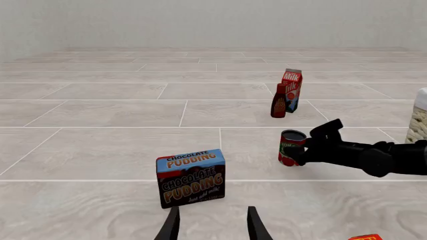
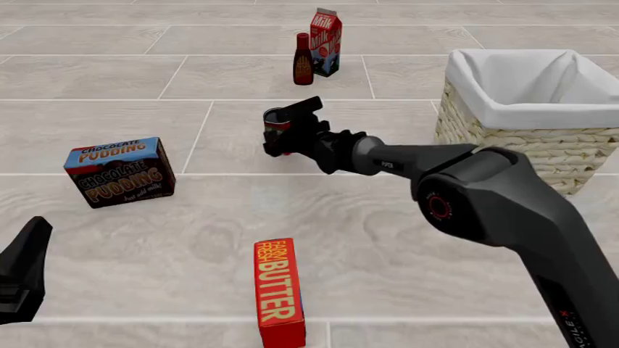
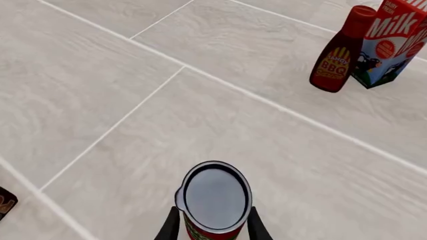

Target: Pick the tomato sauce and place it in the basket.

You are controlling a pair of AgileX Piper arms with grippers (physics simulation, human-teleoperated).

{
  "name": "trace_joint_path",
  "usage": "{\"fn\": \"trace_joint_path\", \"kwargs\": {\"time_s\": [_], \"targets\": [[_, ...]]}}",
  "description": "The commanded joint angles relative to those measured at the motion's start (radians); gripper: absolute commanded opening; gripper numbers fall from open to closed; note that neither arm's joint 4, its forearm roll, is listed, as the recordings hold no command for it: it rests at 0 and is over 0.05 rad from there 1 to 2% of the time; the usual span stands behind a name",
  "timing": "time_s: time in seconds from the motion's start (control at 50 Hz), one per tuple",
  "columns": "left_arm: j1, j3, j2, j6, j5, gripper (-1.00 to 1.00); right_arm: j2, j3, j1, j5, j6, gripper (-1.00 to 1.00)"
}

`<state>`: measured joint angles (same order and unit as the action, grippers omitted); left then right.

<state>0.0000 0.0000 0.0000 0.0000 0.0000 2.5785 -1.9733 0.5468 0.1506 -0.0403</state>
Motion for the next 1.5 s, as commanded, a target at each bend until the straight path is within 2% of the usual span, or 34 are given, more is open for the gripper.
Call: {"fn": "trace_joint_path", "kwargs": {"time_s": [0.02,0.14,0.16,0.52,0.68,1.14,1.5], "targets": [[0.000,0.000,0.000,0.000,0.000,1.00,0.014,-0.026,0.002,-0.011,0.000,1.00],[0.000,0.000,0.000,0.000,0.000,1.00,0.021,-0.041,0.000,-0.021,0.005,1.00],[0.000,0.000,0.000,0.000,0.000,1.00,0.027,-0.053,-0.007,-0.029,0.010,-1.00],[0.000,0.000,0.000,0.000,0.000,1.00,-0.025,0.025,0.012,-0.007,0.001,-1.00],[0.000,0.000,0.000,0.000,0.000,1.00,-0.093,0.109,-0.006,0.023,-0.011,-1.00],[0.000,0.000,0.000,0.000,0.000,1.00,-0.438,0.515,-0.057,0.155,-0.058,-1.00],[0.000,0.000,0.000,0.000,0.000,1.00,-0.738,0.782,-0.113,0.198,-0.095,-1.00]]}}
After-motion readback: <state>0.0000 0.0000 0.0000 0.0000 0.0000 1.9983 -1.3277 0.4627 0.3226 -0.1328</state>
